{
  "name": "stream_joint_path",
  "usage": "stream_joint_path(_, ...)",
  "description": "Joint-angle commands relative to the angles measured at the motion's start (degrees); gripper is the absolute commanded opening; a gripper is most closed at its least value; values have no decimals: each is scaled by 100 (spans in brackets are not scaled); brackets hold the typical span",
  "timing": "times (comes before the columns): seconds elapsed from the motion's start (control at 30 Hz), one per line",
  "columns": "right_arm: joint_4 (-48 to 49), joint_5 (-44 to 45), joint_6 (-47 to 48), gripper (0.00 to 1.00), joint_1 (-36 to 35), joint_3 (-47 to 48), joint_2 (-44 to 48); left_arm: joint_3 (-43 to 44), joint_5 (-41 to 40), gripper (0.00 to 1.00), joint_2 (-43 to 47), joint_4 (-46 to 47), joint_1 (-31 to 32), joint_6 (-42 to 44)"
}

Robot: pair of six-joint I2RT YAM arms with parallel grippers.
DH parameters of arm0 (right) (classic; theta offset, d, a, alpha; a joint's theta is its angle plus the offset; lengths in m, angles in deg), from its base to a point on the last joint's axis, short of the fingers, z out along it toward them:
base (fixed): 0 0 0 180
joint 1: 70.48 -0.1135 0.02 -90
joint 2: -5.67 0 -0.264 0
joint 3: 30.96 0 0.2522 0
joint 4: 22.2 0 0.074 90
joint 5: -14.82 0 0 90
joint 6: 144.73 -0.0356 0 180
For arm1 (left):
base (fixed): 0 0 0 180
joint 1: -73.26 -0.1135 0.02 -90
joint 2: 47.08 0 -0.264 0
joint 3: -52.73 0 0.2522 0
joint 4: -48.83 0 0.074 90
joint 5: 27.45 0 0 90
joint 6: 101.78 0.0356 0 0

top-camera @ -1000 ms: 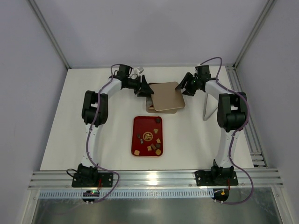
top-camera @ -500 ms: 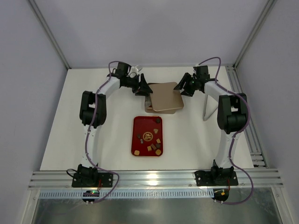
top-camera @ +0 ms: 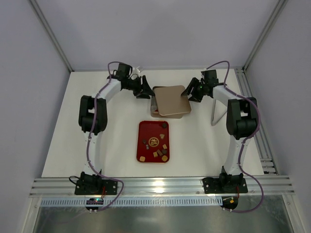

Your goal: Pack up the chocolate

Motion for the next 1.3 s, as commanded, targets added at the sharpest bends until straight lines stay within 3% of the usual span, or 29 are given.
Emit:
stream_joint_path(0.0,85,-51,166,62,-33,-56,407,-137,-367,51,469,-181,-75,221)
stream_joint_path(0.17,103,-95,219,62,-42,-196,513,-339,-701,56,593,-278,-66,353)
stream_joint_path(0.63,-152,-157,113,63,-77,-354,636,-1006,-579,56,707,626,154,2)
stream_joint_path(1.27,-249,-104,-124,63,-341,-311,601,-1411,-535,56,866,1163,321,-324)
